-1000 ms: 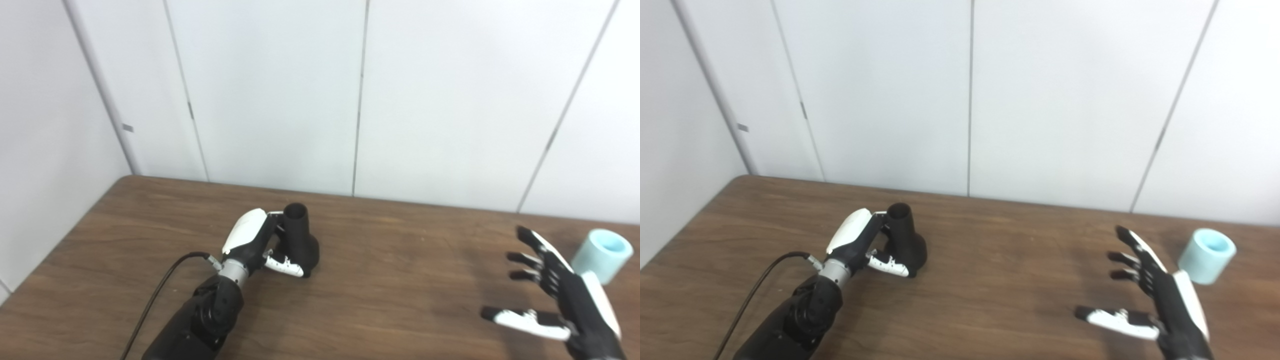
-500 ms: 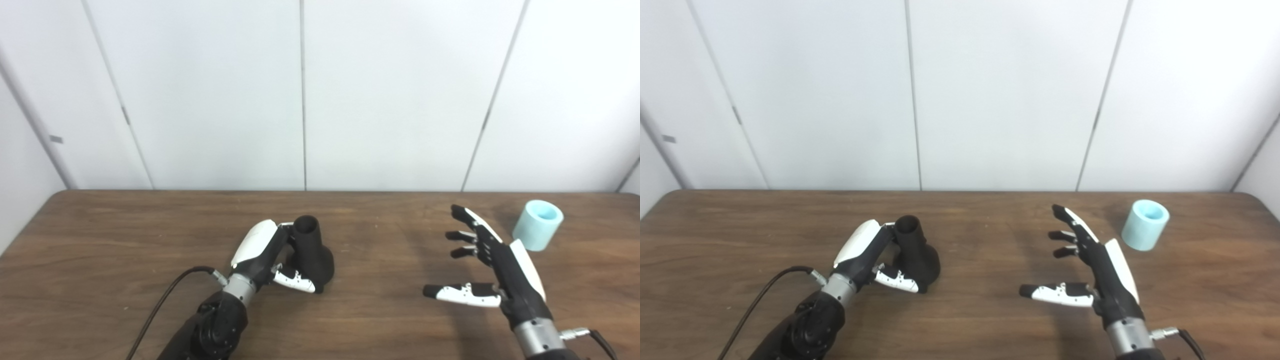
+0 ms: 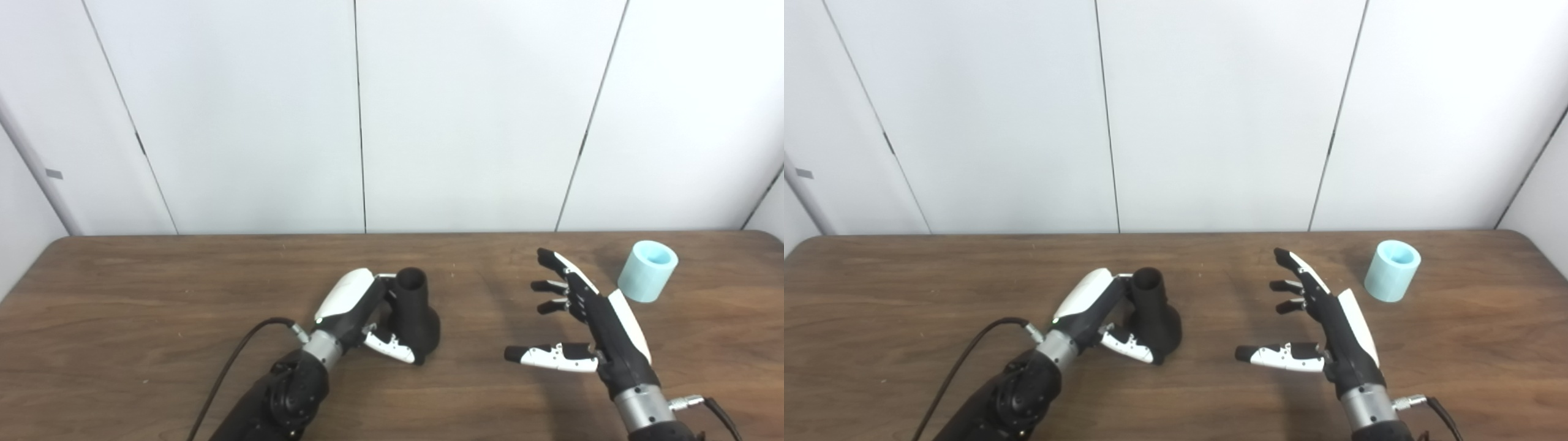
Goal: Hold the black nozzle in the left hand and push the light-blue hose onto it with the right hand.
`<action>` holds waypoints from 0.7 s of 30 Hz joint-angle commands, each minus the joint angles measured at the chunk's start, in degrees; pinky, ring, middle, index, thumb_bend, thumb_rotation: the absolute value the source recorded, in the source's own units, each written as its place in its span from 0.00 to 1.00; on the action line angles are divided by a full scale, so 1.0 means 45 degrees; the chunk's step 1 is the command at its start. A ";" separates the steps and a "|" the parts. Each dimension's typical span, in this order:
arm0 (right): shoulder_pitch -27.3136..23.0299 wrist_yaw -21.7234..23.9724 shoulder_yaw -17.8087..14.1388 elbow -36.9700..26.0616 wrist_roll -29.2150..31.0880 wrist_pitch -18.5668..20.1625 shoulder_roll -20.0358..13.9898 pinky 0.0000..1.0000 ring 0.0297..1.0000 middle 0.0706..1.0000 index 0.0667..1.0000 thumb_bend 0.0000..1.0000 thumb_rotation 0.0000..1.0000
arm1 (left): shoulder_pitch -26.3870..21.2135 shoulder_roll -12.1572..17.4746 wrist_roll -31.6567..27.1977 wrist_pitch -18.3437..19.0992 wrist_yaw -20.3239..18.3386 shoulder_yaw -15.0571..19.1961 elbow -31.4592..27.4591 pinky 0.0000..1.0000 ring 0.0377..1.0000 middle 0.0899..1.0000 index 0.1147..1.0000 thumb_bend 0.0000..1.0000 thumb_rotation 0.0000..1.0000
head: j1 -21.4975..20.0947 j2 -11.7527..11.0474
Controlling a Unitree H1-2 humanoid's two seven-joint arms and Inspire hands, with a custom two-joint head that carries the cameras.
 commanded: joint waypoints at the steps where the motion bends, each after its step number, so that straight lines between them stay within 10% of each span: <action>1: -0.0406 -0.0194 0.0007 -0.0421 -0.0056 -0.0401 0.0012 0.62 0.76 0.89 0.89 0.73 0.10 | 0.0131 -0.0400 0.0221 0.0172 -0.0995 -0.0642 0.0515 0.85 0.55 0.43 0.42 0.53 0.00 | -0.0045 0.0001; 13: -0.0699 -0.0054 -0.0838 -0.0611 0.0405 -0.0209 -0.0676 0.54 0.73 0.87 0.90 0.74 0.14 | -0.0288 -0.0396 0.0861 0.0355 -0.0941 -0.1154 0.1624 0.85 0.57 0.45 0.41 0.53 0.00 | -0.0826 -0.0418; 21: -0.2499 0.0994 -0.1827 -0.0764 0.0426 0.0356 -0.3638 0.48 0.63 0.79 0.90 0.76 0.16 | -0.0052 -0.0013 0.0699 -0.0146 -0.0775 -0.1126 0.1976 0.86 0.57 0.44 0.42 0.53 0.00 | -0.2578 -0.1178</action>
